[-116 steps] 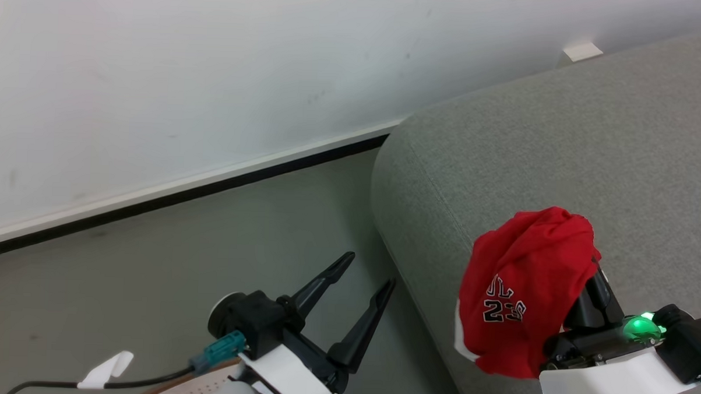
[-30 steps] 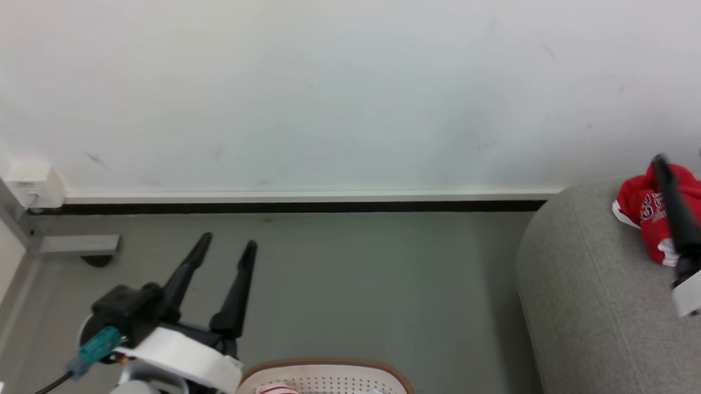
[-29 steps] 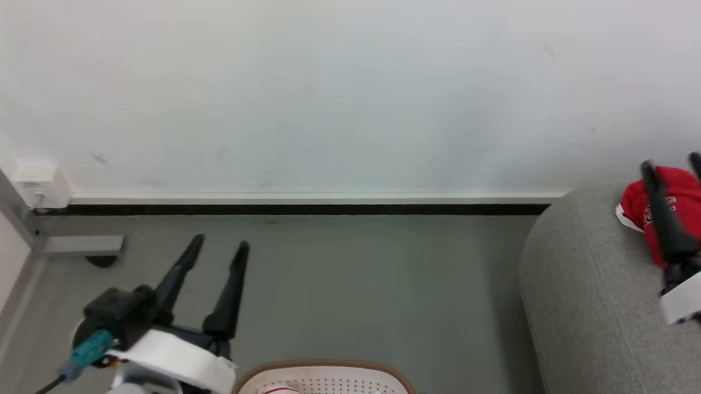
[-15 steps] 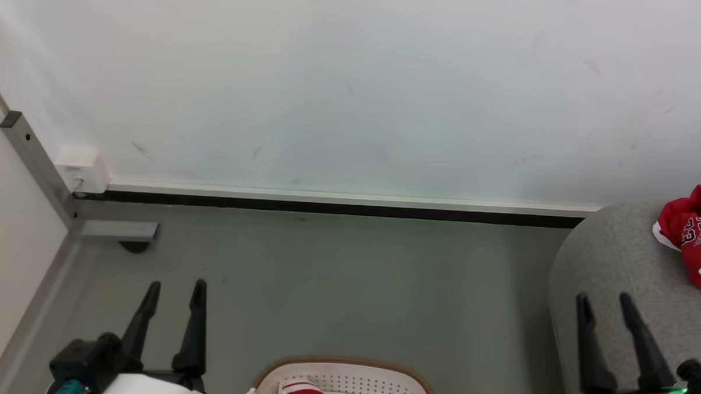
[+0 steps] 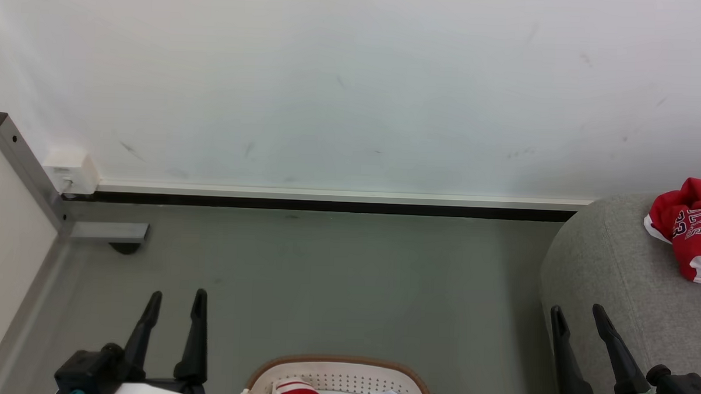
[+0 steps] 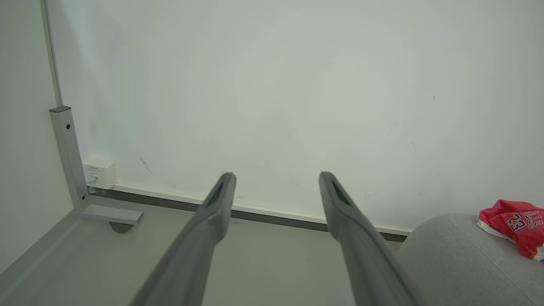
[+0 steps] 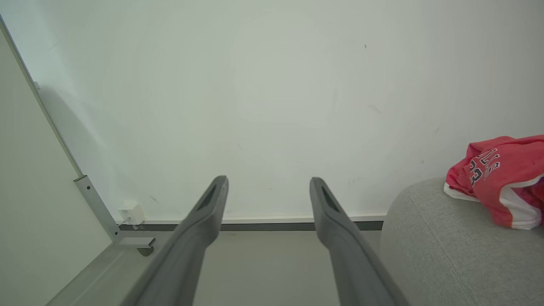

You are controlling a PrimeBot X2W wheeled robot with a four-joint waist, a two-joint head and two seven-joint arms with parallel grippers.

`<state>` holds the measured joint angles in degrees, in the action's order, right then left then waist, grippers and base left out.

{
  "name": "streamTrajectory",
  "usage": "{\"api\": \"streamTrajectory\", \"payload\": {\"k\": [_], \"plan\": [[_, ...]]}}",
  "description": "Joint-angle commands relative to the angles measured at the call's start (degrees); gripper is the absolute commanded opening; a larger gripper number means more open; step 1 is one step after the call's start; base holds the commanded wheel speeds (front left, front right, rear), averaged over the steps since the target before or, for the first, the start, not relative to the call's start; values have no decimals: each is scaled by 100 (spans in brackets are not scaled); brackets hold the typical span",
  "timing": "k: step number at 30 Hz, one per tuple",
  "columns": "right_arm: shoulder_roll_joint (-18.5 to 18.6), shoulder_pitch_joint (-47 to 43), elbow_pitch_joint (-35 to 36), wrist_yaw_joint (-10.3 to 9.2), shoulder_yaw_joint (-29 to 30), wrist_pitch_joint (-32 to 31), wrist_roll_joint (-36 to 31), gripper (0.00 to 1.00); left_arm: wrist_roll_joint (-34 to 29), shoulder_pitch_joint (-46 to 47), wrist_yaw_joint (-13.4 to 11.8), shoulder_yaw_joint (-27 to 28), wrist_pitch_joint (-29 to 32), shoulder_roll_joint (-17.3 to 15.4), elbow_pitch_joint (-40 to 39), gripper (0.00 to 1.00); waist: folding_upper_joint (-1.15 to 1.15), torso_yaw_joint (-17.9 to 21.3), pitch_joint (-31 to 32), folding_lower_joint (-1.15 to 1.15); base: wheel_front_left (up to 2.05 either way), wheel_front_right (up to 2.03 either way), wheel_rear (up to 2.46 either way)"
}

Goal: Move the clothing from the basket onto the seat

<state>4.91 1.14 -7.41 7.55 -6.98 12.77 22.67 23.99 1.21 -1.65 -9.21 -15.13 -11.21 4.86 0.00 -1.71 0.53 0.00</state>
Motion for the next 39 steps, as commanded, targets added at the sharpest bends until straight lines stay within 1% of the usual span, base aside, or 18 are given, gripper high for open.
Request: {"api": "streamTrajectory", "payload": {"k": [1,8,17,19,22,27,34,36,39], "plan": [[20,86,-33,-13,-9,41,-64,100,-119,-9,54,73,-3,30,20,100,0,21,1,0,0,0,0],[47,114,-86,-13,-76,31,-58,100,-315,-79,227,269,-3,227,102,100,0,95,-22,0,0,0,0],[120,222,-70,-13,-204,-28,-58,100,-475,-34,449,428,-3,379,263,100,0,262,-113,0,0,0,0],[138,249,-41,-13,-204,-38,-75,100,-651,35,486,364,-3,297,321,100,0,331,-195,0,0,0,0],[141,330,-2,-13,-193,-42,-98,100,-805,181,550,275,-3,263,407,100,0,460,-375,0,0,0,0],[99,538,86,-13,-165,6,-135,100,-894,495,642,156,-3,173,736,100,0,710,-788,0,0,0,0],[-11,897,184,-13,-105,122,-152,100,-906,1062,794,-162,145,31,1436,100,0,1008,-1514,0,0,0,0],[-45,1020,217,-13,-93,153,-164,100,-1093,1292,792,-289,260,-96,1720,100,0,1049,-1736,0,0,0,0],[-74,1219,262,-13,-95,200,-198,100,-1249,1628,816,-478,353,-133,2152,100,0,1110,-2077,0,0,0,0]]}}
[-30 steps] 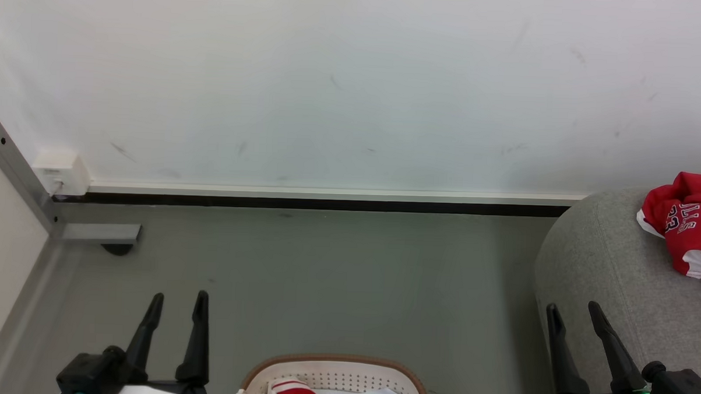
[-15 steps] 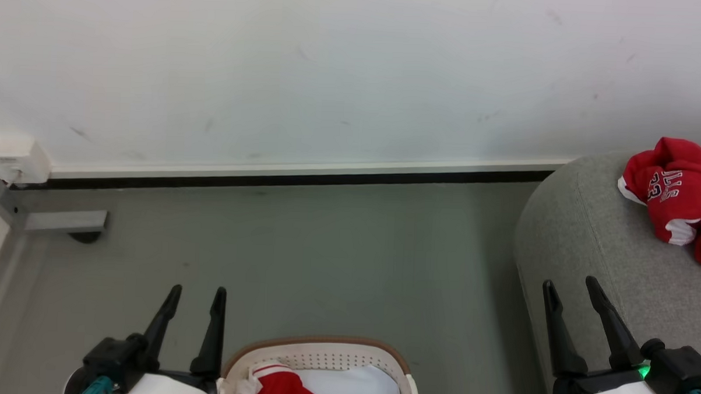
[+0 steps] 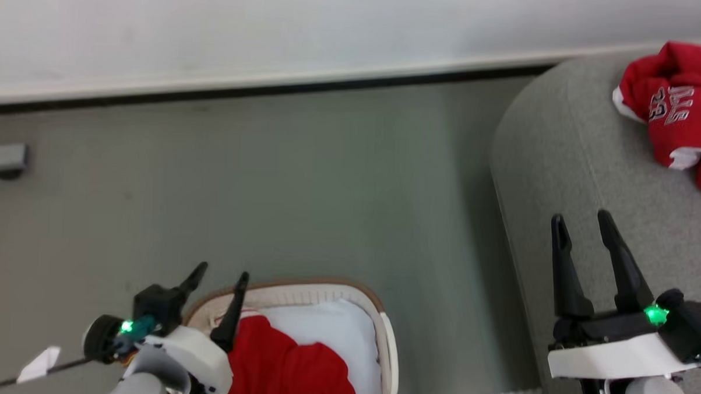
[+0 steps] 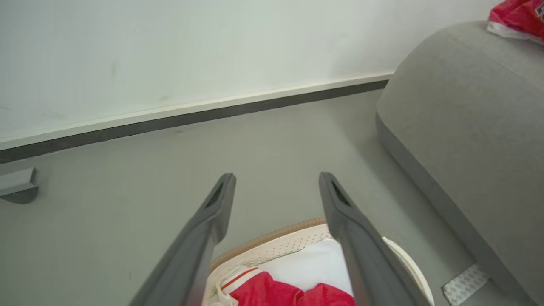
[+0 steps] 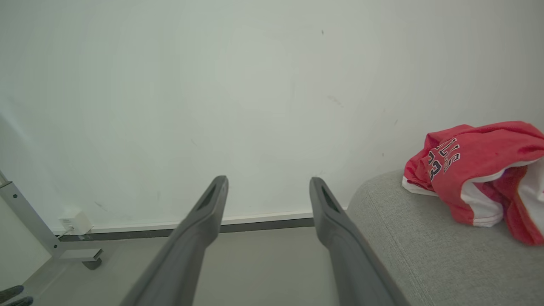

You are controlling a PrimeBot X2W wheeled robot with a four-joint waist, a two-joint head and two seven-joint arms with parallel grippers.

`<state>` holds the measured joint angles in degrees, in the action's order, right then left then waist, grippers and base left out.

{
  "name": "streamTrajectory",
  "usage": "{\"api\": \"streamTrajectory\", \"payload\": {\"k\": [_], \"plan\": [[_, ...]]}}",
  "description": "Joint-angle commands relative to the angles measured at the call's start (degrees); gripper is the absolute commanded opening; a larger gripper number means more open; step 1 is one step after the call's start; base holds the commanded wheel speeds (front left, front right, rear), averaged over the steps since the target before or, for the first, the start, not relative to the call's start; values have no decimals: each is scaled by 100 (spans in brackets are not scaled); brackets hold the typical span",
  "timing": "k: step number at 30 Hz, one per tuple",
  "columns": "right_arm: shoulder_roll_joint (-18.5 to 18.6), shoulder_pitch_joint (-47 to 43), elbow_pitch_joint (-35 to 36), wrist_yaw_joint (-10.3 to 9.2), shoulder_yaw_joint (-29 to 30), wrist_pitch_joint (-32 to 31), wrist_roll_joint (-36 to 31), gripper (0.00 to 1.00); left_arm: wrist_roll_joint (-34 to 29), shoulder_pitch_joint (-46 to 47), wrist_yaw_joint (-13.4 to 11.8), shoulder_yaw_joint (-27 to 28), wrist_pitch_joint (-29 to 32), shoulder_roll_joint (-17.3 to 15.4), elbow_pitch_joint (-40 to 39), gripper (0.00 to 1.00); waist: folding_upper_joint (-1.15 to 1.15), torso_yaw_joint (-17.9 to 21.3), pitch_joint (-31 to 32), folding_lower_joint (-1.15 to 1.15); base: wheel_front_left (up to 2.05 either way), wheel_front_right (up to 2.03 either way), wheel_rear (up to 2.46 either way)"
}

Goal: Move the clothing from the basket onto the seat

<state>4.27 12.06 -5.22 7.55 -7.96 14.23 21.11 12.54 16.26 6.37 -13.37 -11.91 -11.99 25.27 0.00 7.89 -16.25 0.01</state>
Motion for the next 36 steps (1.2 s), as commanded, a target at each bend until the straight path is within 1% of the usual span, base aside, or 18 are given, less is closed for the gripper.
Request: {"api": "streamTrajectory", "payload": {"k": [1,7,12,15,17,23,29,36], "plan": [[-17,199,65,-13,-5,48,-54,100,-154,236,21,-148,59,-81,249,100,0,179,-535,-1,0,0,0],[-90,552,280,-13,-51,97,-119,100,-490,895,86,-686,75,-279,1258,100,0,385,-1265,-1,0,0,0],[-129,751,543,-13,-81,95,-171,100,-466,1311,105,-942,162,-349,2252,100,0,601,-1731,-1,0,0,0],[-132,857,696,-13,-90,97,-191,100,-477,1560,107,-1123,130,-380,2657,100,0,716,-1979,-1,0,0,0],[-141,914,810,-13,-84,98,-175,100,-490,1654,100,-1302,222,-394,2931,100,0,770,-2125,-1,0,0,0],[-145,1047,1070,-13,-181,93,-76,100,-492,2156,102,-1961,388,-466,3541,100,0,873,-2648,-1,0,0,0],[-145,1103,1228,-13,-190,90,-2,100,-463,2624,102,-2615,580,-502,3956,100,0,935,-3124,-1,0,0,0],[-144,1163,1237,-13,-297,90,51,100,-193,3013,103,-2971,797,-506,4250,100,0,992,-3455,-1,0,0,0]]}}
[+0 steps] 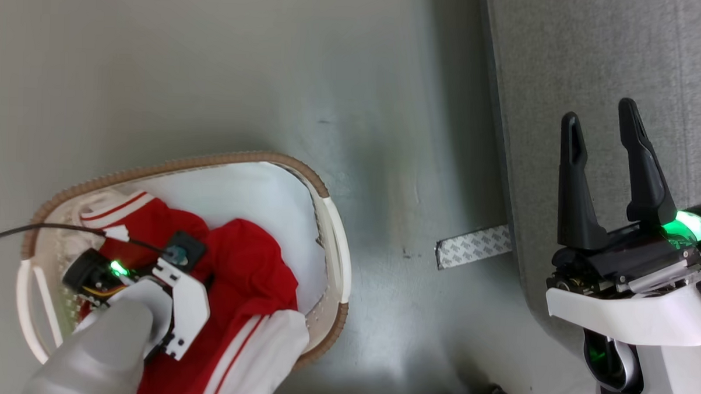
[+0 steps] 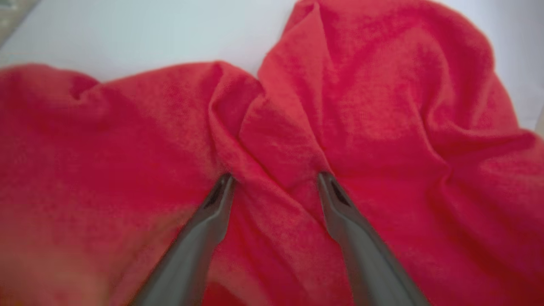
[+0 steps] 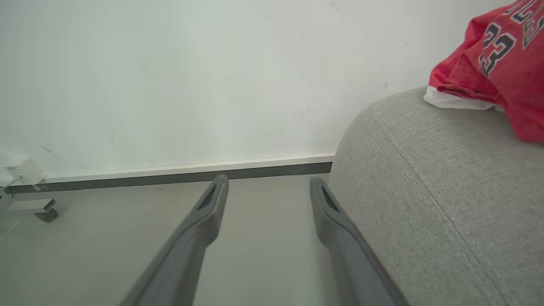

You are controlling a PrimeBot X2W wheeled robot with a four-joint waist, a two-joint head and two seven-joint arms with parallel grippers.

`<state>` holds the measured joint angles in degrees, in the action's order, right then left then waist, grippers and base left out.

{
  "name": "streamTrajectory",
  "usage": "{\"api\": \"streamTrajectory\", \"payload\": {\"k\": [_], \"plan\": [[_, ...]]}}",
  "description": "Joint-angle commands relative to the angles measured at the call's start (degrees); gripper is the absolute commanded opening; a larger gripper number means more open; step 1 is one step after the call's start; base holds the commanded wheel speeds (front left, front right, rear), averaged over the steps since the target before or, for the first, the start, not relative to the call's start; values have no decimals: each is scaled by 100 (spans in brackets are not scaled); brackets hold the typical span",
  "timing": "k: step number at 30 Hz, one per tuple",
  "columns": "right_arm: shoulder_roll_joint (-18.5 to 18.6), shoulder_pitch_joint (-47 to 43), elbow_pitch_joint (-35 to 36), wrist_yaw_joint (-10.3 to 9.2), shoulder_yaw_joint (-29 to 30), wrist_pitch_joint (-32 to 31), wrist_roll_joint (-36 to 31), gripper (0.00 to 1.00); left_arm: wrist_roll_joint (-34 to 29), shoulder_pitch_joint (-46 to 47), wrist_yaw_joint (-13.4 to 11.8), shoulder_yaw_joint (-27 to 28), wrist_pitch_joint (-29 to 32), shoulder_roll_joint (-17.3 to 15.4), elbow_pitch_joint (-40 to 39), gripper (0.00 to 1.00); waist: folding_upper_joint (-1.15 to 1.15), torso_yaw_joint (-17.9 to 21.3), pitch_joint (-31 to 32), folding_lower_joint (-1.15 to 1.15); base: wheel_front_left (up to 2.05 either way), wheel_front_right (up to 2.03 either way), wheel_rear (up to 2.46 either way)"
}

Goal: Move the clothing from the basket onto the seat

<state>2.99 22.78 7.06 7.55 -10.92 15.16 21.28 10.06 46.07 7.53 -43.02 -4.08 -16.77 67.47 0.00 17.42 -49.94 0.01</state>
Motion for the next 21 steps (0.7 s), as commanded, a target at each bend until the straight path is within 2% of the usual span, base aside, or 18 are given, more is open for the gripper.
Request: {"api": "streamTrajectory", "payload": {"k": [1,7,12,13,14,15,21], "plan": [[-17,101,0,-13,-19,-2,49,100,92,73,-14,-69,66,-16,66,100,0,49,-116,-1,0,0,0],[-17,186,-38,-13,-90,-1,127,100,448,189,-13,-374,475,-64,269,100,0,154,-227,-1,0,0,0],[-18,160,-63,-13,-69,-2,146,100,728,225,-13,-611,554,-114,256,98,0,188,-202,-1,0,0,0],[-18,154,-89,-13,-64,-2,146,100,753,228,-13,-648,502,-121,232,44,0,182,-169,-1,0,0,0],[-18,153,-105,-13,-55,-2,153,100,785,228,-13,-676,441,-120,209,13,0,174,-127,-1,0,0,0],[-17,161,-114,-13,-50,-2,152,100,826,222,-13,-697,395,-115,196,0,0,162,-70,-1,0,0,0],[-16,201,-261,-13,-113,-2,2,100,1034,63,-13,-772,2,23,192,0,0,99,478,-1,0,0,0]]}}
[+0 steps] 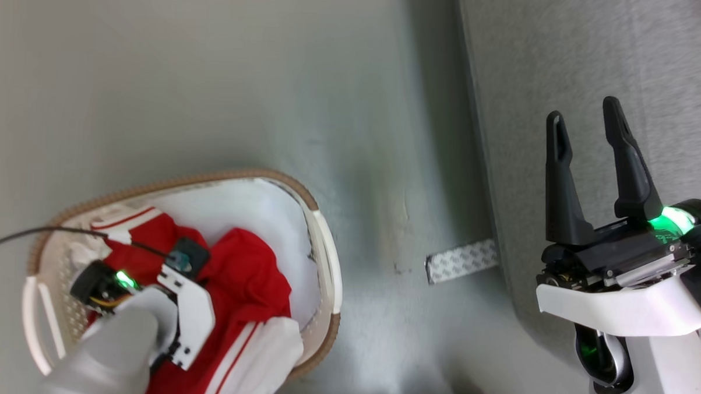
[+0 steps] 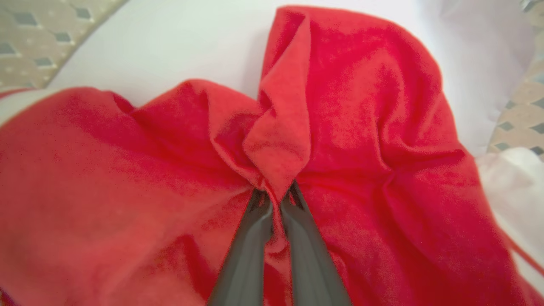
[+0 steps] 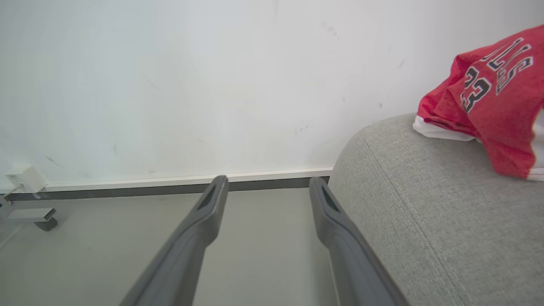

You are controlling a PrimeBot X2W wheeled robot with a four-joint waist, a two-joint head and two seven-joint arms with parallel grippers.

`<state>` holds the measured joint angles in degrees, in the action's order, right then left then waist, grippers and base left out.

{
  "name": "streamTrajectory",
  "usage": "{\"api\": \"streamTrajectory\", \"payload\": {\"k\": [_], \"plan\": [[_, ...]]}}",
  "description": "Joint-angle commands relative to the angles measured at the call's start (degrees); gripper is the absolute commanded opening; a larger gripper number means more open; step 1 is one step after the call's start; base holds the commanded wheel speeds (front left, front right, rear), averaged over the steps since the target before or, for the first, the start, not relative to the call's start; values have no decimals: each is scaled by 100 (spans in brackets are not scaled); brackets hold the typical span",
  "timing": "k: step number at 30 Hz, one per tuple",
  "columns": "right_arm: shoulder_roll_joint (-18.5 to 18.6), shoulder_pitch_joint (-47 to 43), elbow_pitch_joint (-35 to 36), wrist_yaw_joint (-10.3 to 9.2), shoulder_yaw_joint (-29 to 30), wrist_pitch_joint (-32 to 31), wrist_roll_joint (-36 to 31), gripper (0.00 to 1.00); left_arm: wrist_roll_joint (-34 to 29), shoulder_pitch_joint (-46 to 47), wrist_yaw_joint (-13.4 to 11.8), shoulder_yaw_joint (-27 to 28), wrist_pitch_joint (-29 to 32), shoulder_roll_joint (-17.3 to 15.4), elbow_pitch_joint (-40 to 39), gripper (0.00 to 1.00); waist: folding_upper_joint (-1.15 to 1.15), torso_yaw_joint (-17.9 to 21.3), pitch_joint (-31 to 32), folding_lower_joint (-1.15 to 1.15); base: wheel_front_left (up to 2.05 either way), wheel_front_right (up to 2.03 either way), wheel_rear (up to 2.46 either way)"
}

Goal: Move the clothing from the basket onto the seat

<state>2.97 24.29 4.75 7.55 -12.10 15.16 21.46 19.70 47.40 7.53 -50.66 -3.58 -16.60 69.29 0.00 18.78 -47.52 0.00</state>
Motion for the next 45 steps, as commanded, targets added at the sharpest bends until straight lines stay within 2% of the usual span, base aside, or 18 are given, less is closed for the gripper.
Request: {"api": "streamTrajectory", "payload": {"k": [1,12,18,23,28,37,45], "plan": [[-13,39,-51,-13,-3,-2,-23,100,115,-123,-13,-13,-105,42,26,0,0,-49,347,0,0,0,0],[-7,-336,-593,-13,-21,-3,-216,100,685,-1003,-10,283,-1020,681,10,0,0,-479,2229,0,0,0,0],[26,-581,-842,-13,-8,-3,-266,100,877,-1449,-7,344,-1166,766,-400,0,0,-854,3191,0,0,0,0],[124,-818,-954,-13,28,-6,-152,100,945,-1767,-16,628,-1157,660,-1348,0,0,-1137,3755,0,0,0,0],[184,-1067,-973,-13,85,-33,-61,100,709,-2052,-181,1017,-1156,506,-2633,0,0,-1386,4125,0,0,0,0],[188,-1339,-953,-13,87,-76,61,100,729,-2075,-424,1547,-1128,313,-4374,0,0,-1616,4443,0,0,0,0],[146,-1504,-1046,-13,-50,-61,132,100,864,-1688,-644,1827,-575,-7,-5600,0,0,-1658,4586,0,0,0,0]]}}
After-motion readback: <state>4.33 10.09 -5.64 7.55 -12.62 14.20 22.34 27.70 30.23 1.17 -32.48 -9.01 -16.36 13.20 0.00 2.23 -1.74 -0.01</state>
